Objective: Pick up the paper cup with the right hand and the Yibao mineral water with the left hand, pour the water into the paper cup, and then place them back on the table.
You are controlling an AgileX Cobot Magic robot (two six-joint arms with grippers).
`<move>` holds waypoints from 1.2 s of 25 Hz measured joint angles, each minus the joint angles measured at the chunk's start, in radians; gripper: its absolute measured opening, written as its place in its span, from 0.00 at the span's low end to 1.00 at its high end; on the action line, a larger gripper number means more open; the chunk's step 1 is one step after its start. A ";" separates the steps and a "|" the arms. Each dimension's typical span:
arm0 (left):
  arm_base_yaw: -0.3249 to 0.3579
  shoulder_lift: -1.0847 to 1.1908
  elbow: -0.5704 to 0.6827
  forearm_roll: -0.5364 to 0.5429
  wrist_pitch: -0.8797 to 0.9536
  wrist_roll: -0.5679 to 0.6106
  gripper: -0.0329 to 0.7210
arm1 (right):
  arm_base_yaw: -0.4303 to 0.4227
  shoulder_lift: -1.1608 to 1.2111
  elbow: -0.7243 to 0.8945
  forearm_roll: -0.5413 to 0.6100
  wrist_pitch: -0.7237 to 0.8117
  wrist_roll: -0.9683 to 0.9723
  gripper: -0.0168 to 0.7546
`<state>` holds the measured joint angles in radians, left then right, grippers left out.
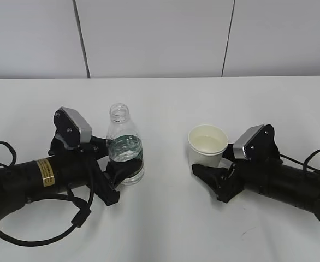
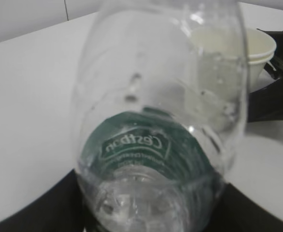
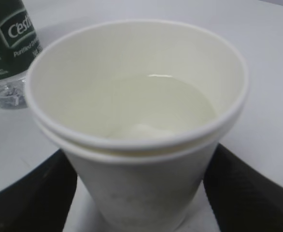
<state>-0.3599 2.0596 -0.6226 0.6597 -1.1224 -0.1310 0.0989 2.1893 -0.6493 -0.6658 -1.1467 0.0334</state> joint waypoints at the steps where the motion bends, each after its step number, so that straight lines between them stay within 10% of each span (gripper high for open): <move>1: 0.000 0.000 0.000 0.000 0.000 0.000 0.60 | 0.000 0.000 0.000 0.000 0.000 0.000 0.85; 30: 0.049 -0.141 0.155 -0.058 0.132 -0.004 0.72 | -0.002 -0.060 0.236 0.259 -0.016 0.008 0.85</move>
<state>-0.3114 1.9189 -0.4677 0.6018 -0.9908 -0.1351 0.0968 2.1294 -0.4135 -0.4073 -1.1632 0.0417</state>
